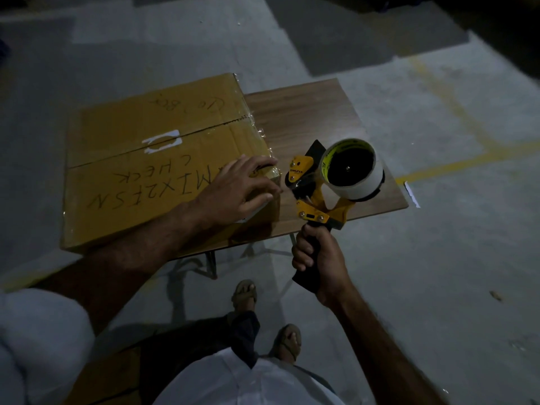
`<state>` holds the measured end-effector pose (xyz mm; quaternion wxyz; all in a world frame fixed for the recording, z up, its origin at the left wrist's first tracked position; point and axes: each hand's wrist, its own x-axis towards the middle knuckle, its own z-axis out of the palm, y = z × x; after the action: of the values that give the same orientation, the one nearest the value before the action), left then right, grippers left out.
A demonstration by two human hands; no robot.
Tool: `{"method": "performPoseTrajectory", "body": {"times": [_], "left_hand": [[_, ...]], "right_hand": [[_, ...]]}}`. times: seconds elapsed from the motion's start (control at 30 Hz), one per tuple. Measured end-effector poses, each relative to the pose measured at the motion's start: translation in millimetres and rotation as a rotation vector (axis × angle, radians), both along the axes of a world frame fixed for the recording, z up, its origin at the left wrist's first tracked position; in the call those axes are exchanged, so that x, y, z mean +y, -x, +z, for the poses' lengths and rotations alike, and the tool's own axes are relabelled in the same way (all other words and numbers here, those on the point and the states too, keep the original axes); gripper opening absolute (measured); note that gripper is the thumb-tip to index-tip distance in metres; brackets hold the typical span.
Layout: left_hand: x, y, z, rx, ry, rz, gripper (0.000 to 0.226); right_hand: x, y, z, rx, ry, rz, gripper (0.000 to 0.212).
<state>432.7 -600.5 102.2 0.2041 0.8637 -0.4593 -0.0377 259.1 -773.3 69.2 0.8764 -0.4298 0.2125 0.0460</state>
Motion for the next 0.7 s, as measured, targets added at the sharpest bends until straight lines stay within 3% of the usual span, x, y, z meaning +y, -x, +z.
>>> {"method": "performPoseTrajectory", "body": {"times": [0.13, 0.23, 0.33, 0.47, 0.7], "left_hand": [[1.4, 4.6, -3.7, 0.009, 0.04, 0.04, 0.038], [-1.2, 16.2, -11.7, 0.064, 0.32, 0.183, 0.049], [-10.3, 35.2, -18.5, -0.017, 0.478, 0.295, 0.036], [-27.7, 68.8, -26.3, -0.045, 0.518, 0.199, 0.011], [-39.5, 90.2, -32.5, 0.03, 0.46, 0.22, 0.038]], "right_hand": [[-4.1, 2.6, 1.5, 0.013, 0.1, -0.028, 0.033], [-10.1, 4.7, 2.4, 0.009, 0.106, -0.053, 0.031], [-13.7, 8.2, 0.4, 0.014, 0.099, -0.053, 0.032], [-12.4, 12.7, -3.6, 0.006, 0.082, -0.032, 0.033], [-8.3, 10.5, -0.9, 0.029, 0.098, -0.011, 0.031]]}}
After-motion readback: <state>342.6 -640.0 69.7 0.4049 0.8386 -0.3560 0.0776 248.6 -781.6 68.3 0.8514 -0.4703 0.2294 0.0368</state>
